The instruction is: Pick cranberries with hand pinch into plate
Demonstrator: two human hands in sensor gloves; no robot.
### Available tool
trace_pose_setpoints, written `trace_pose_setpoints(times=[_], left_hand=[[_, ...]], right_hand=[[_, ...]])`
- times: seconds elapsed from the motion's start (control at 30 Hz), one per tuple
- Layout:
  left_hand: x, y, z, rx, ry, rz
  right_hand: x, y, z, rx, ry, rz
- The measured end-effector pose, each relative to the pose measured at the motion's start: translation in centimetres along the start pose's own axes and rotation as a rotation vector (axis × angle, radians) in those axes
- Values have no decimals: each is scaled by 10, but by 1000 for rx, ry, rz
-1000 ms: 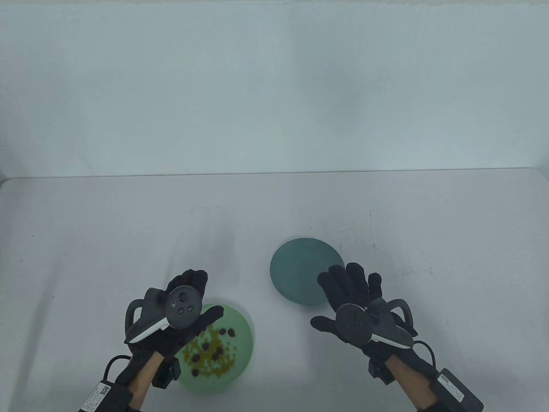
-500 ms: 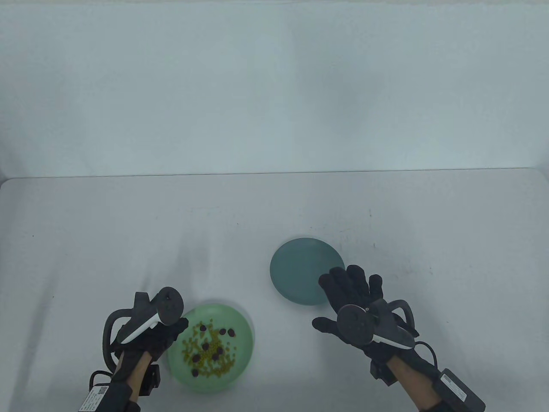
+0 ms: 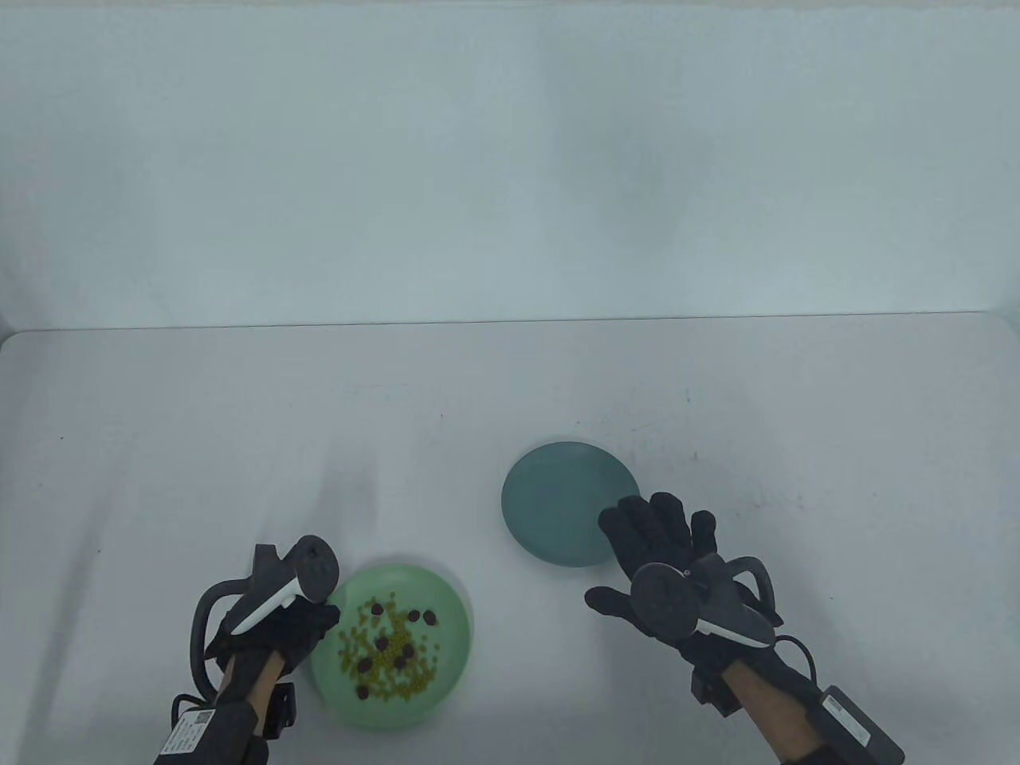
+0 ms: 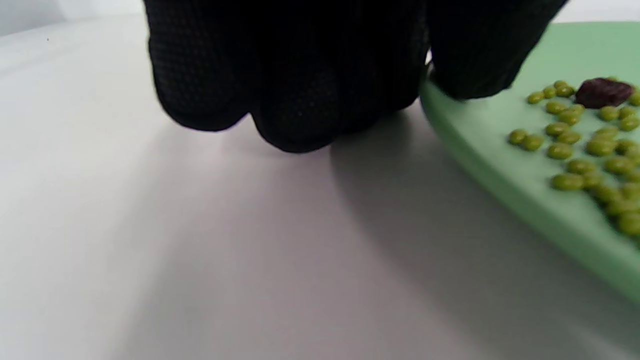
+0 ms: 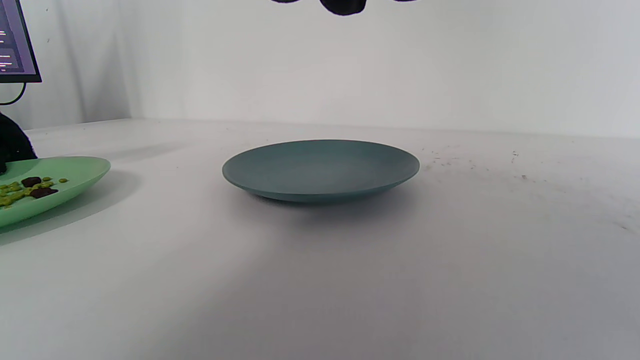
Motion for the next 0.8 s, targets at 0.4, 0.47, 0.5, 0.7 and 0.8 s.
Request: trace_pose_setpoints(times=[0.4,0.47,0.5,0.7,0.8], left_hand=[[13,2,7,71,-256,26],[16,2,8,84,-328,44],[17,2,8,95,-354,58],[21,4,13,133,-517,108],[20,5,14,131,-560,135]], right_hand=[[1,1,-1,-9,1,-5],[1,1,-1,-14,-1,-6],[0,1,-2,-16,-1,-6],[1,1,-2,-20,3,-12],[2,1,-2,-20,5,-17]])
Point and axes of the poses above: the tracker on the back of each hand, its own x axis roughly to the little-finger side, its own y axis roughly from the wrist to the fingertips, z = x × y, the point moved 1 cm from there along y, roughly from the wrist to the fingertips, and after that the axes turned 13 degrees about y, right-handed, at the moved point
